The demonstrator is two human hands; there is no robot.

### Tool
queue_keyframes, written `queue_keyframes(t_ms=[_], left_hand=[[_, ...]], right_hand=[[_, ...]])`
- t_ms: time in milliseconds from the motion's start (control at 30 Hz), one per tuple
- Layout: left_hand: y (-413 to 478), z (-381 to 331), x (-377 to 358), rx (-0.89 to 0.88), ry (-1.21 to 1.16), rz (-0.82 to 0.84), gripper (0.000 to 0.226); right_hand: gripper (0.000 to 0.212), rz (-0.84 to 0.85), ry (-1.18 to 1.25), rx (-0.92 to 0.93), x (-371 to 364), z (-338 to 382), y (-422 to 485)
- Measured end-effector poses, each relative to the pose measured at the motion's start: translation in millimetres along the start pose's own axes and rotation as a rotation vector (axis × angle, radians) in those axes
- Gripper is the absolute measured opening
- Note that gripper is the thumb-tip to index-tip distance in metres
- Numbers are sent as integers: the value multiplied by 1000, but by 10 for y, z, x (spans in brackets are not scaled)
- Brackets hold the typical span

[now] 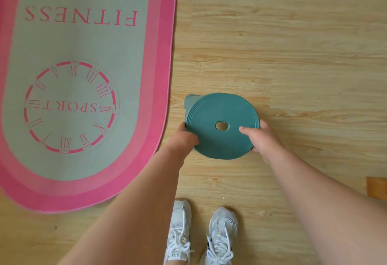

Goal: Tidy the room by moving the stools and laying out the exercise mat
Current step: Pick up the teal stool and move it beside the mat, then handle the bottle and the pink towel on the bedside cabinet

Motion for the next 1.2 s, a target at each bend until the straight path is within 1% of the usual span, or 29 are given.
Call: queue_keyframes(t_ms=[100, 133, 167, 233, 300, 367, 433, 500, 600, 700, 800, 867, 1000, 1067, 1200], left_hand=[[101, -26, 43, -2, 32, 45, 63], [112, -30, 51, -2, 38, 57, 60], [116, -33, 66, 0, 47, 66, 58], [91, -62, 91, 2, 57, 62, 57], [32, -72, 124, -13, 60, 22, 62], [-109, -79, 144, 3, 63, -35, 68], [-316, -63, 120, 20, 107, -69, 68], [-543, -56, 56, 33, 142, -60, 65], [-909, -148, -28, 35, 187, -19, 64], [-1218, -359, -65, -10, 288, -23, 63], [-1548, -541, -91, -44, 354, -41, 62], [-1777, -609, -114, -62, 411, -32, 62], [-2467, -704, -299, -109, 588, 36, 63], [-2796, -741, -409, -147, 695, 68, 63], [-3602, -741, -796, -231, 881, 197, 61]], right_hand=[[31, 25, 3, 25, -9, 44, 91], [33, 36, 5, 30, -22, 60, 95], [37, 45, 6, 30, -39, 77, 91], [55, 36, -1, 26, -55, 106, 30], [67, -5, -40, 34, -75, 126, -61], [59, -29, -71, 52, -81, 143, -225], [54, -17, -110, 58, -96, 158, -437], [63, 19, -173, 60, -90, 203, -671], [73, 29, -292, 102, 21, 340, -1071], [72, 5, -347, 145, 231, 494, -1471], [66, -16, -280, 138, 504, 586, -1878], [68, -29, -201, 131, 723, 580, -2160], [69, -111, -55, 110, 1162, 325, -2887], [68, -145, 18, 97, 1272, 174, -3245], [70, -189, 199, 50, 1343, -217, -4122]])
Point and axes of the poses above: each hand's wrist, its own y-axis towards the middle knuckle, its own x-axis out of the back of the hand, z = x × y, the point moved 2 cm from there along y, towards the middle knuckle, and after that the axes turned 5 degrees about z, right-handed, at the moved point
